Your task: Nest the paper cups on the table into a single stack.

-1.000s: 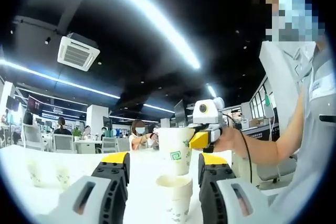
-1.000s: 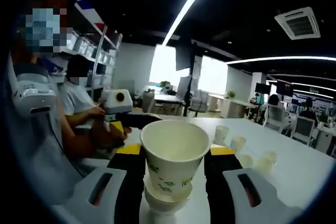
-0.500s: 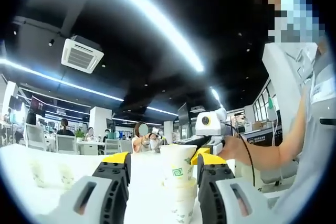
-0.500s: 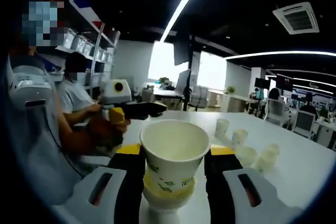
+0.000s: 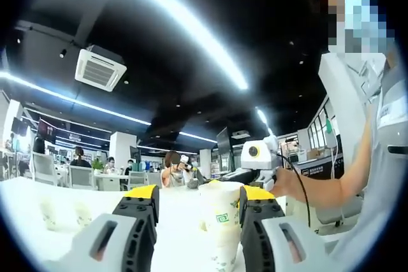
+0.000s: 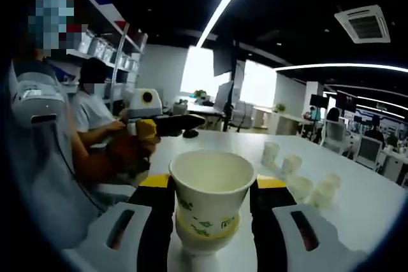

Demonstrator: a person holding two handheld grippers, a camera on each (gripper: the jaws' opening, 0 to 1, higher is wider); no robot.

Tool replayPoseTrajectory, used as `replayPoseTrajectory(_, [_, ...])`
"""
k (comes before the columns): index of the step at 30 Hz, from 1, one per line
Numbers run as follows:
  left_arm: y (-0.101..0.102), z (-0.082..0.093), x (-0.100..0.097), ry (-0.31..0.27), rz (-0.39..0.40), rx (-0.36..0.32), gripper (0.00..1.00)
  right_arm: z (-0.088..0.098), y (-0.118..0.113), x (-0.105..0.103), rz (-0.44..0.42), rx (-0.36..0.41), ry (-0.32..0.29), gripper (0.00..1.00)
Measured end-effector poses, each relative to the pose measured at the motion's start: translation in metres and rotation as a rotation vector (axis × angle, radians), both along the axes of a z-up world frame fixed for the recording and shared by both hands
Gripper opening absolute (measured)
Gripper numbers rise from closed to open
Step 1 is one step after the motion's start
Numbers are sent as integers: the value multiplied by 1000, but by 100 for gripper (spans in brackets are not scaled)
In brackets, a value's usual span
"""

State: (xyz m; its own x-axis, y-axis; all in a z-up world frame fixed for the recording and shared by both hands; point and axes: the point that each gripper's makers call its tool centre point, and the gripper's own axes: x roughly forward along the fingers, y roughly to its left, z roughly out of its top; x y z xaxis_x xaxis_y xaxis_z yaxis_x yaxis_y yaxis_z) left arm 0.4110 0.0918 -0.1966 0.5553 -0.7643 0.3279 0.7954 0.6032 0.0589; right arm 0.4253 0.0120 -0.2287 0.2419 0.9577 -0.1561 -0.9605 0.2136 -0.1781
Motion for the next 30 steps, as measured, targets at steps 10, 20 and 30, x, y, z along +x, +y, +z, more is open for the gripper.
replayPoseTrajectory(10, [-1,-8,0,20,-5,20,55,-8,-2,-9,-38,-8,6,81])
replayPoseTrajectory(20, [6,-17,19,64,51,52,58,7,-8,-14,-40,63,-19,81])
replayPoseTrajectory(30, [0,-7,45,66,56,105,65,13,-15,-14,-41,119,-26,81])
